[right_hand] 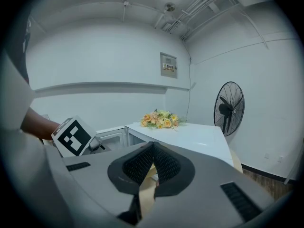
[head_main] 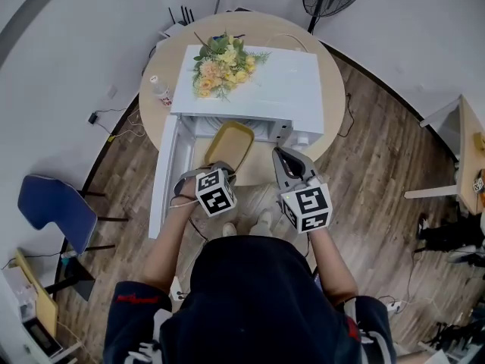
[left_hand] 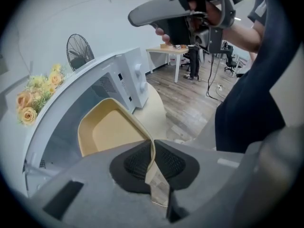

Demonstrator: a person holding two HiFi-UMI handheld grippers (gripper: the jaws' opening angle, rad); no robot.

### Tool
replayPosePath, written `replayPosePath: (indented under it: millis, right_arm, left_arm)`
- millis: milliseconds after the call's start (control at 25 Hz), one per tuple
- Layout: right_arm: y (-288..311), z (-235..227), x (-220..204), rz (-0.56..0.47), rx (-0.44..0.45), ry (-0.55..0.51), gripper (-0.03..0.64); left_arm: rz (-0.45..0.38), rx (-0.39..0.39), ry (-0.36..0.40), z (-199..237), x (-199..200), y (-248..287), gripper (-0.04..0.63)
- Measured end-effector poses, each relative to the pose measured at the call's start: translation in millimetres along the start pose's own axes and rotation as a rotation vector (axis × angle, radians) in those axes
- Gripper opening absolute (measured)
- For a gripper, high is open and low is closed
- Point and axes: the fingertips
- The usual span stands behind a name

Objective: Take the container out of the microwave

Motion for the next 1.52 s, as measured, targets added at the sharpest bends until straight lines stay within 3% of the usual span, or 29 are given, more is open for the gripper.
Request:
replayPosePath:
  millis: [280,1000,1520]
  right_arm:
    - [-13,3,20,-0.057,-0.01,-0.014,0.008]
    - [-28,-2,69,-0.201,-0.041,-0.022,0.008]
    - [-27,-3,75,-0.22,-0.034,-0.042,0.008]
  left_arm:
    - [0.041,-0.066,-0.009,-32,-10,-15,0.034]
    - [0.054,-0.083,-0.032,-46,-7,-54,0.034]
    - [0.05,-0.098,-0.039,-45,-5,-54,0.034]
Point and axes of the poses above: the fingertips, and each gripper's own axes: y forward along the fingers, z to its left, x out of its top, and after that the axes turned 4 degrees about -y, right-handed
